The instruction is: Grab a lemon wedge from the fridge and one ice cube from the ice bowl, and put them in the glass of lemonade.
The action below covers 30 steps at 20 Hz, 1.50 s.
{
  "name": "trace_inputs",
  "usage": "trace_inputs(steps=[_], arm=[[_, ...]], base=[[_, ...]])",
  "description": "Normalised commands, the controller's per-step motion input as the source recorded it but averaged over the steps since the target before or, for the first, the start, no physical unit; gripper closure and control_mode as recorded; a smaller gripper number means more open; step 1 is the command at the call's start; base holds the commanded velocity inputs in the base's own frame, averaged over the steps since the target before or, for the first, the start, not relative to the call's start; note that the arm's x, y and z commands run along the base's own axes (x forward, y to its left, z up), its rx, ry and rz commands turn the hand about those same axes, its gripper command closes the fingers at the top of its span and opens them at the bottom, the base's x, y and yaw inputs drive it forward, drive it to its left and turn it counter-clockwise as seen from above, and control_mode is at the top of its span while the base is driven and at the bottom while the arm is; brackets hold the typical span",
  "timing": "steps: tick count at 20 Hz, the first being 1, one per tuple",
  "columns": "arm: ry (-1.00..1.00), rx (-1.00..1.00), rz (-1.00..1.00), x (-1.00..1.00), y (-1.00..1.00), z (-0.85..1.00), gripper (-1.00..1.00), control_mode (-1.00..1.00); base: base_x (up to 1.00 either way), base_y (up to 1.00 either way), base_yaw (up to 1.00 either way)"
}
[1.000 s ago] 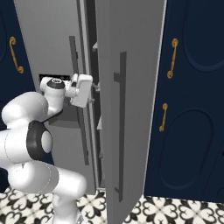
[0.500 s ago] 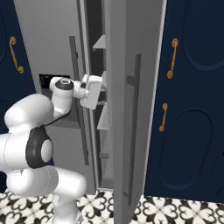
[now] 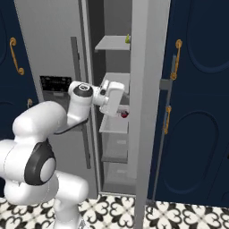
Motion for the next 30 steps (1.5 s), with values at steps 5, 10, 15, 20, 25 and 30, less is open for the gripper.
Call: trace_inputs(steps=[5,10,15,20,25,30], arm=[[0.0,0.0,-0.1,-0.12,-1.0,0.0,-1.0,-1.0],[0.0,0.0,-0.08,-0.16,-0.82,0.08,-1.0,-1.0],[0.0,0.0,-0.01,-0.21,0.41,0.23,-1.0,-1.0],[-0.11,0.01,0.0,-0.25,0.99,0.05,-1.0,-1.0],[-0.4,0.34,0.06,0.0,0.47,-0.1,-1.0,-1.0],[-0.32,0.61,0.13,0.05,0.07,-0.29,-1.0,-1.0]], base=[[0.0,0.0,0.0],[0.0,0.0,0.0],[0.0,0.0,0.0],[0.0,0.0,0.0],[0.0,0.0,0.0],[0.0,0.0,0.0]])
